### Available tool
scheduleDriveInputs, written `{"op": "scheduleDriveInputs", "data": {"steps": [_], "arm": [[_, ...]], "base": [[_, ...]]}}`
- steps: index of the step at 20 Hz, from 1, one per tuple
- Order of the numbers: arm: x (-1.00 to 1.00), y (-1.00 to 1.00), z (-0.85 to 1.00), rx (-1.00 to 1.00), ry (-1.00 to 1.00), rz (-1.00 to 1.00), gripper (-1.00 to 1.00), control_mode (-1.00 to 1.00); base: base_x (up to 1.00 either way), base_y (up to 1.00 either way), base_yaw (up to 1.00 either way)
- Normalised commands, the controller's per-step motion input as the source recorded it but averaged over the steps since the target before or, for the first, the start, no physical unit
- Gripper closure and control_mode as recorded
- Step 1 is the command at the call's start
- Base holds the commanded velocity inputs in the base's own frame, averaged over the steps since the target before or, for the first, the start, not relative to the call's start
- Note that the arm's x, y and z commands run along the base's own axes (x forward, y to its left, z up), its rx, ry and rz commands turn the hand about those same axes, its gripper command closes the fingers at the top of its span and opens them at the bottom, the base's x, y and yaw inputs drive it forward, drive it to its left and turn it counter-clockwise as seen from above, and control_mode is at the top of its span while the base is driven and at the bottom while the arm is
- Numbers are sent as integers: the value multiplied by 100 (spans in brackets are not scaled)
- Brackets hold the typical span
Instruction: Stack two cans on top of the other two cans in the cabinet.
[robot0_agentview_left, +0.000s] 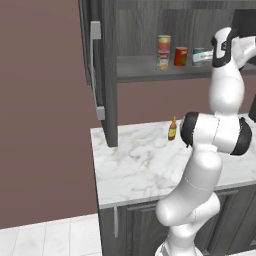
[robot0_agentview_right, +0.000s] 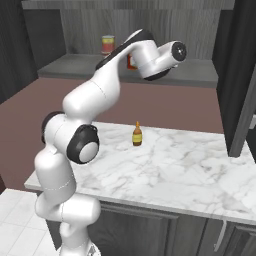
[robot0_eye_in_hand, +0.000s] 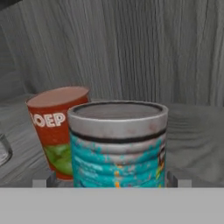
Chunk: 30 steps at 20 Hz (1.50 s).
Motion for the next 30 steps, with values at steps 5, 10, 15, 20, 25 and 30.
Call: {"op": "scheduleDriveInputs", "data": {"steps": [5, 10, 15, 20, 25, 30], "arm": [[0, 0, 0, 0, 0, 5, 100, -100], [-10, 1, 0, 0, -2, 1, 100, -100], [-18, 8, 16, 0, -13, 0, 100, -100], [-17, 19, 24, -2, -18, 0, 100, -100], [-9, 19, 33, -8, -5, 0, 100, -100], [-4, 9, 33, -6, 4, 0, 100, -100]], "base": [[0, 0, 0], [0, 0, 0], [0, 0, 0], [0, 0, 0], [0, 0, 0], [0, 0, 0]]}}
